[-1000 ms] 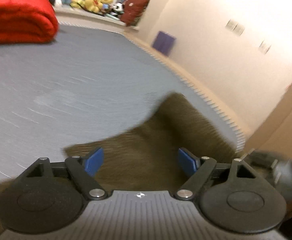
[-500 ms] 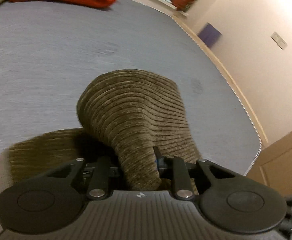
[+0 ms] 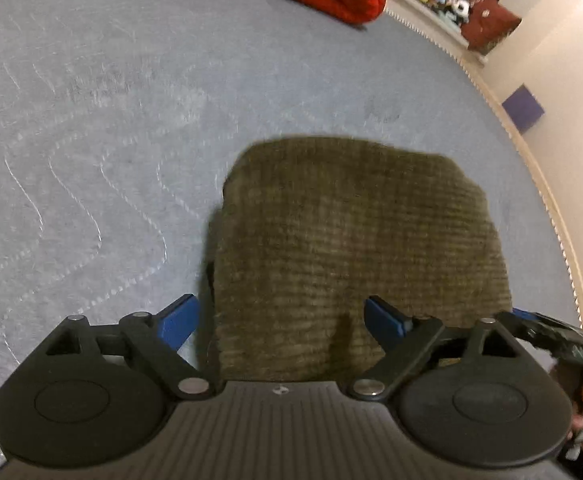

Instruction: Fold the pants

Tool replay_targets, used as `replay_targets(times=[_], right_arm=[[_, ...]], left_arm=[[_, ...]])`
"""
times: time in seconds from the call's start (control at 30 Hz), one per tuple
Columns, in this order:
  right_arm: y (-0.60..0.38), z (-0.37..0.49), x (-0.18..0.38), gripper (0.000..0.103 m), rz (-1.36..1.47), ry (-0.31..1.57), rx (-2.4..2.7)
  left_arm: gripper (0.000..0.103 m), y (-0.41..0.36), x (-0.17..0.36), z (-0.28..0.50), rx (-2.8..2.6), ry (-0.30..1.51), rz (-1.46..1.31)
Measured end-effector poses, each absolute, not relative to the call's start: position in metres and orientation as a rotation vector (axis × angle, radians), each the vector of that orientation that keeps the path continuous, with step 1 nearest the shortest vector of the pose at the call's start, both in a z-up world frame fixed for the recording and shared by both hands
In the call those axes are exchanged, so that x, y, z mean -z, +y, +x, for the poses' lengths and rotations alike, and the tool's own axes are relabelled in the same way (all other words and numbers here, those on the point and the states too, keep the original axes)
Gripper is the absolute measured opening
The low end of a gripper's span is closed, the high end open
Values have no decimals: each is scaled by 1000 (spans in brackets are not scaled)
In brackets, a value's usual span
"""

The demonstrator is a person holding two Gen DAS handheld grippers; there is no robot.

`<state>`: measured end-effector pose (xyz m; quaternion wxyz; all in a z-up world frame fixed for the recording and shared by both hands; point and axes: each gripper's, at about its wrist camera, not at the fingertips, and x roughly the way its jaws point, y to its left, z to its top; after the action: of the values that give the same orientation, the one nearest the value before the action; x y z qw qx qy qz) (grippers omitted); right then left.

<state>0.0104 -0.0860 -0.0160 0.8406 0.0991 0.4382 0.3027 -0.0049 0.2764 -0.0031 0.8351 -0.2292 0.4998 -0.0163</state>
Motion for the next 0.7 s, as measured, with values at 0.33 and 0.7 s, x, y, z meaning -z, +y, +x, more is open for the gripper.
replay_targets(times=[0.33, 0.7], right_arm=[[-82, 39, 60, 71, 435, 1153, -727], [-112, 36, -14, 44, 384, 854, -682]], left_arm=[[80, 272, 53, 20, 119, 1144, -589], [52, 231, -7, 57, 208, 885, -513]])
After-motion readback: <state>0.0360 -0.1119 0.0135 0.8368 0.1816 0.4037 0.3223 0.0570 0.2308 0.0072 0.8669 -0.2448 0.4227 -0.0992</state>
